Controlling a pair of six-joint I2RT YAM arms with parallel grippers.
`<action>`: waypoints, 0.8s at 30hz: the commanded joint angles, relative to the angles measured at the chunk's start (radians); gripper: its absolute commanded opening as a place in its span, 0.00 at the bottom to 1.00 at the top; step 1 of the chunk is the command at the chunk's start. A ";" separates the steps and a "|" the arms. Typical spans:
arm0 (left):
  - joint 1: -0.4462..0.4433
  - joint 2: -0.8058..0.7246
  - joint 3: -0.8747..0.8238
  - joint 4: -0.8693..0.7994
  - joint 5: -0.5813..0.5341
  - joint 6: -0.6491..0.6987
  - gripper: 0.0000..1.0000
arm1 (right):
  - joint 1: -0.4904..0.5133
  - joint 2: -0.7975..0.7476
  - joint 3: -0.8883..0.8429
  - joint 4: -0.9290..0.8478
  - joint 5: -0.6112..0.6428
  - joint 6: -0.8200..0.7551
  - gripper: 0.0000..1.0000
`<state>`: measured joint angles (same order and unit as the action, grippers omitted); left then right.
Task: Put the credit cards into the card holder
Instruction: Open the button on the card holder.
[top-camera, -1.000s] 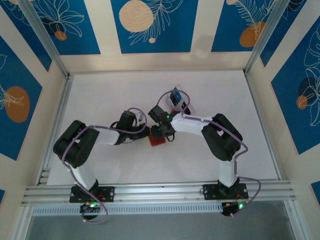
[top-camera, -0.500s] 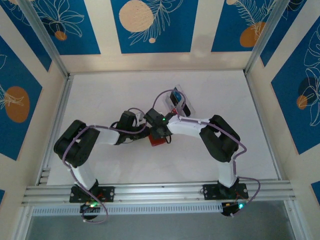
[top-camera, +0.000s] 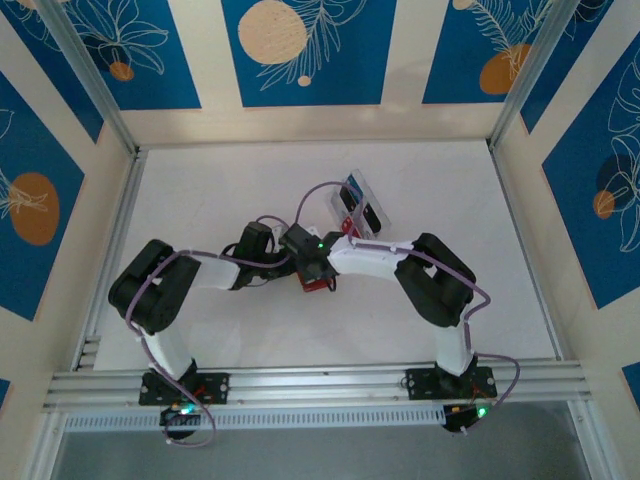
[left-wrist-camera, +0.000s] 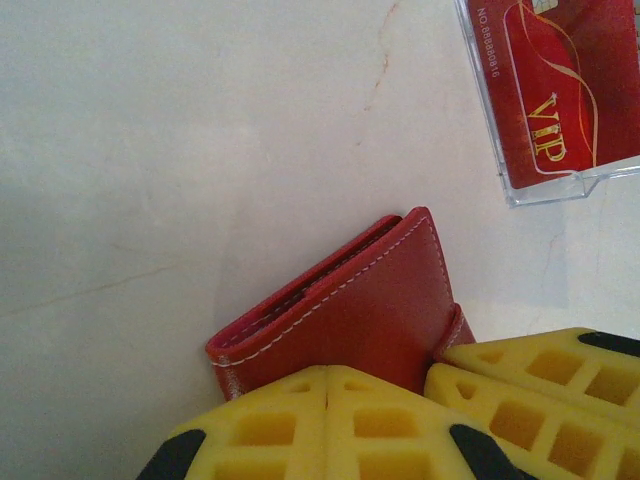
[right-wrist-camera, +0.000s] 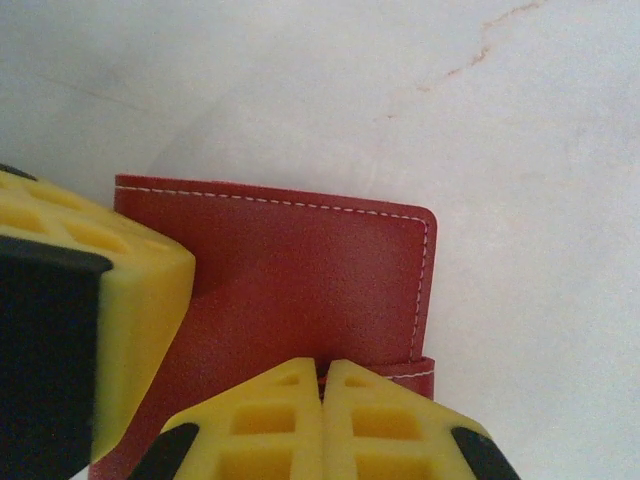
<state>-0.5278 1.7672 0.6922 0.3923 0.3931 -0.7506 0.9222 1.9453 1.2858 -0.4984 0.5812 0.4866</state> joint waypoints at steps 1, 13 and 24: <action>-0.021 0.082 -0.023 -0.094 -0.070 0.017 0.00 | 0.009 0.002 -0.010 -0.075 0.012 0.000 0.00; -0.021 0.077 -0.015 -0.101 -0.034 0.043 0.00 | -0.060 -0.112 -0.094 -0.135 0.011 0.095 0.00; -0.038 0.018 0.038 -0.143 0.060 0.110 0.00 | -0.138 -0.241 -0.239 -0.059 -0.126 0.226 0.21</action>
<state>-0.5507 1.7832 0.7193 0.3817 0.4374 -0.6880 0.7757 1.7294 1.0630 -0.5274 0.4694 0.6559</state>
